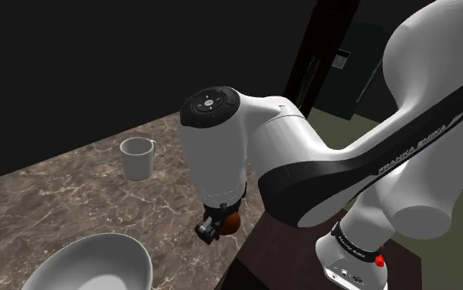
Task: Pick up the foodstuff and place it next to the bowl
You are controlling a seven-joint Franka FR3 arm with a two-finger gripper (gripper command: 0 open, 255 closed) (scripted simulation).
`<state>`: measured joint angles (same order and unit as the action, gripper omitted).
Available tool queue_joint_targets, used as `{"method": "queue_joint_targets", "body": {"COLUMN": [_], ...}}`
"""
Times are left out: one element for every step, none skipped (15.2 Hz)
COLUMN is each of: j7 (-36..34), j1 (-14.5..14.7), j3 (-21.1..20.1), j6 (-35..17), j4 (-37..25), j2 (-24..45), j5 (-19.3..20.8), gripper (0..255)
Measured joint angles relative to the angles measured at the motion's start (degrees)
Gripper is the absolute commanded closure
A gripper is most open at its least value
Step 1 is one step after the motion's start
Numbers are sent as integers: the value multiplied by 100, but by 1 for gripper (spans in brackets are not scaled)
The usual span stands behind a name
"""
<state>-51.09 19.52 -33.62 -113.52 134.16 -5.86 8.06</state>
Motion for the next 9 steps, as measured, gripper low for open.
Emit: {"method": "queue_joint_targets", "body": {"j7": [-59, -77, -91, -104, -113, -118, -118, -117, -117], "j1": [3, -2, -1, -1, -1, 0, 1, 1, 1], "j3": [-17, -17, -20, -23, -26, -27, -28, -28, -28], "j6": [-65, -144, -168, -180, -195, -198, -202, -203, -207], "j4": [10, 55, 67, 67, 70, 71, 75, 77, 78], "j2": [67, 87, 97, 112, 124, 129, 128, 127, 129], "j5": [40, 65, 75, 85, 93, 96, 94, 92, 93], "gripper": [255, 255, 255, 255, 255, 255, 255, 255, 255]}}
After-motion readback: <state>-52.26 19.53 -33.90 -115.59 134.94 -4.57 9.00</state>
